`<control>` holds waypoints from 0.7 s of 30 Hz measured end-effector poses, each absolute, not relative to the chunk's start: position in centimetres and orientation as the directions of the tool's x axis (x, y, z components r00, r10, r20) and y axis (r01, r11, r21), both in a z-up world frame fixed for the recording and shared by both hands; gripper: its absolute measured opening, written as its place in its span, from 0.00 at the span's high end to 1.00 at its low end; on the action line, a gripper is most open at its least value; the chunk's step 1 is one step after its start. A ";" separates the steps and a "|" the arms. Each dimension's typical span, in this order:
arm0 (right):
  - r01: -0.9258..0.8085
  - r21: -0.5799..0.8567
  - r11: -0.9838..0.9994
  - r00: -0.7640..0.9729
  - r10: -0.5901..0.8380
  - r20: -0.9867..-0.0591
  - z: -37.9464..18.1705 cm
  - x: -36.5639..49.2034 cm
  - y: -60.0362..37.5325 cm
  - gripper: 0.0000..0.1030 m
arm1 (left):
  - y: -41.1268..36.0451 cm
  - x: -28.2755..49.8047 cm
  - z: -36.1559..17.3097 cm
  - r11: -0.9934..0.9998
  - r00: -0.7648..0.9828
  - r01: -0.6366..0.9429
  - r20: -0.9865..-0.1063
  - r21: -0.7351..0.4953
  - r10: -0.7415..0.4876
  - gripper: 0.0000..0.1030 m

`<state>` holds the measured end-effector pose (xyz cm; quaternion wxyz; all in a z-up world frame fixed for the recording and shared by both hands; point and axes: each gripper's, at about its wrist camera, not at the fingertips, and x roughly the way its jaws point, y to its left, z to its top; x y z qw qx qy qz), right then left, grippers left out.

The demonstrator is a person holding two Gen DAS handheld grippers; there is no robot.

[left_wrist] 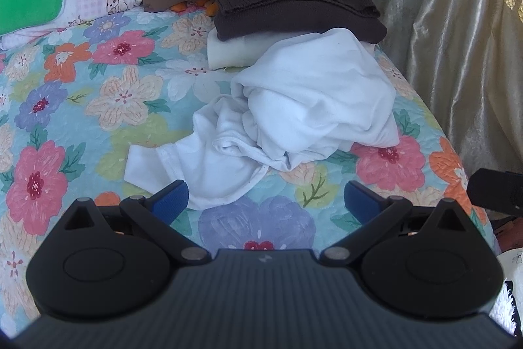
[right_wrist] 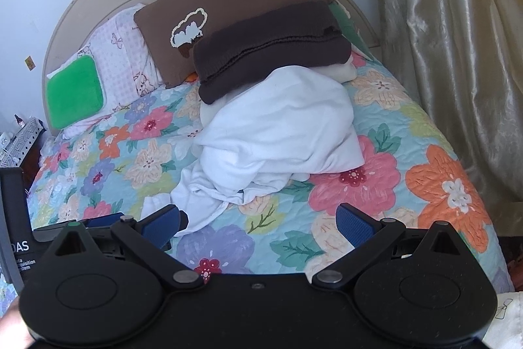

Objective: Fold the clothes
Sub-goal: 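Move both grippers toward the crumpled white sweatshirt on the quilt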

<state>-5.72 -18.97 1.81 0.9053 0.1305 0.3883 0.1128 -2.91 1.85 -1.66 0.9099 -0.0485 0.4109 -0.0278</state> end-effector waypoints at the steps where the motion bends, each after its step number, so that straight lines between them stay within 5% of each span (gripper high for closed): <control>1: -0.104 0.325 0.940 0.673 0.307 -0.673 1.8 -5.7 -18.9 0.00 | 1.8 -2.8 -1.7 0.994 0.659 0.010 -0.747 -0.112 -0.091 0.00; 21: -0.077 0.340 0.937 0.650 0.306 -0.696 0.3 -3.3 -18.5 0.00 | 2.5 -0.8 -4.1 0.982 0.621 0.041 -0.765 -0.182 -0.168 0.00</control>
